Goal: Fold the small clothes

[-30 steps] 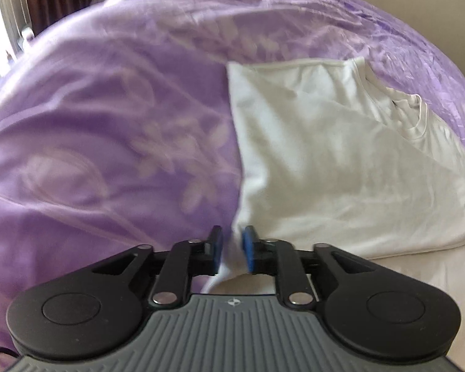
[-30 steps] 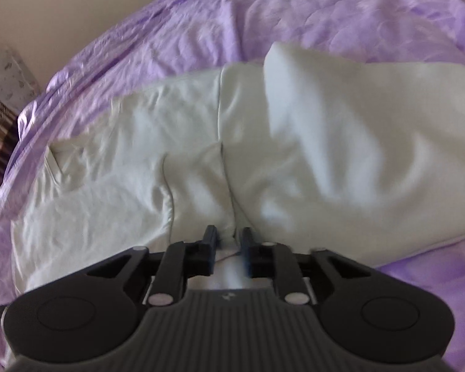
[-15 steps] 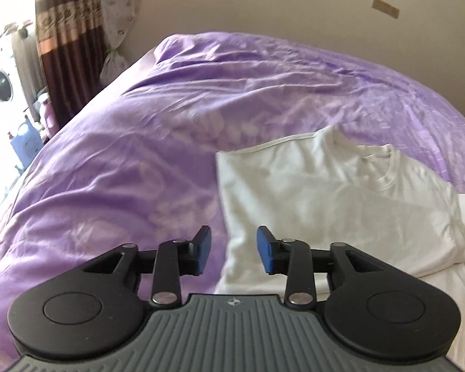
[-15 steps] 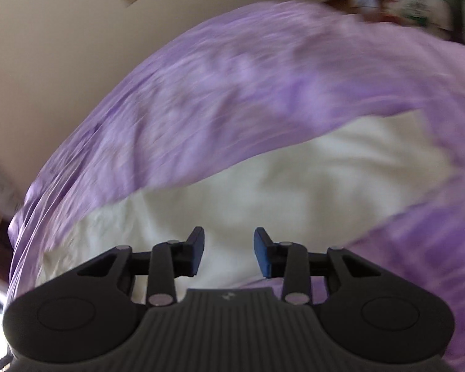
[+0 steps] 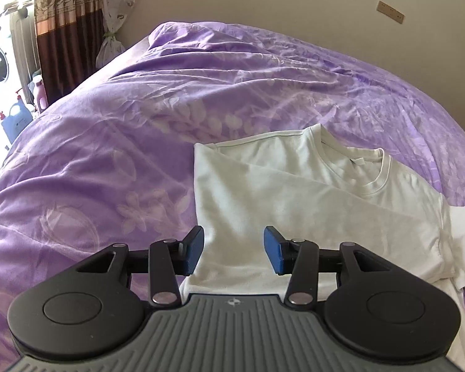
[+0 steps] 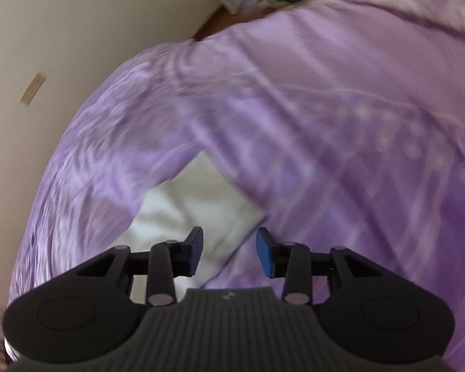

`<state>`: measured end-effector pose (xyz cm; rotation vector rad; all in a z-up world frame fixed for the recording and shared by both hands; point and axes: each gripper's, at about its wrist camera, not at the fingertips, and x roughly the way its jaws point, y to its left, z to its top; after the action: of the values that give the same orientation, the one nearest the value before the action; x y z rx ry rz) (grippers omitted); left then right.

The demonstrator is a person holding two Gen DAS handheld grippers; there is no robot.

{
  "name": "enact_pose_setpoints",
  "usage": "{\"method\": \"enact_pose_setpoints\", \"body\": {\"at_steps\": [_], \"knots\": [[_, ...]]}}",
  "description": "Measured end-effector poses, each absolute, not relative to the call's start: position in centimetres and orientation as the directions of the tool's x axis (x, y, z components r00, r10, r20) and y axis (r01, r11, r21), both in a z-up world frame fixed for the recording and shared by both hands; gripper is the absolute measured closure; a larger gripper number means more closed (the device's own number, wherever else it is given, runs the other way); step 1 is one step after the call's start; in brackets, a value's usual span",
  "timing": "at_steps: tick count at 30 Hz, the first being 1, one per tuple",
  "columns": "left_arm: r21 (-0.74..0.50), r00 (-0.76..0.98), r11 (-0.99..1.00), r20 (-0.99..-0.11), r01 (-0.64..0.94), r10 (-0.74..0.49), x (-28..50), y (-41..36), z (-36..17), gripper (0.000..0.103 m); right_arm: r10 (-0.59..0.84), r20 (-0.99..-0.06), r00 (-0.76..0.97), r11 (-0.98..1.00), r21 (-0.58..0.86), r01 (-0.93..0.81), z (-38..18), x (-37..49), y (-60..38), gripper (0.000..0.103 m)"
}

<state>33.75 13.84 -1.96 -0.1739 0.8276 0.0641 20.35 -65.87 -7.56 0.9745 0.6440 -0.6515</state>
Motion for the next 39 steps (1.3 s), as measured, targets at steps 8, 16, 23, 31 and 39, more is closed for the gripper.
{"method": "enact_pose_setpoints", "body": {"at_steps": [8,16,23,31,39], "knots": [[-0.136,0.665,0.983,-0.746,-0.124,-0.019,33.5,14.7,-1.3,0.049,-0.283,-0.726,0.627,0.446,0.479,0.756,-6.7,22.6,-65.2,0.099],[-0.213,0.675,0.969,-0.734,-0.128,-0.072,31.7,17.2,0.1,0.049,-0.232,-0.545,0.806,0.755,0.421,0.502,7.2,28.6,-54.6,0.100],[-0.237,0.690,0.964,-0.718,-0.119,-0.091,29.8,18.7,1.5,0.049,0.034,-0.372,0.928,0.915,0.385,0.121,19.8,33.3,-37.6,0.100],[-0.247,0.695,0.966,-0.707,-0.071,-0.129,28.8,19.9,2.0,0.049,0.269,-0.394,0.879,0.935,0.325,-0.141,20.4,38.5,-18.4,0.100],[-0.271,0.695,0.960,-0.705,-0.076,-0.144,28.9,22.6,0.8,0.049,0.419,-0.571,0.706,0.899,0.370,-0.234,6.6,41.9,-3.1,0.100]]}}
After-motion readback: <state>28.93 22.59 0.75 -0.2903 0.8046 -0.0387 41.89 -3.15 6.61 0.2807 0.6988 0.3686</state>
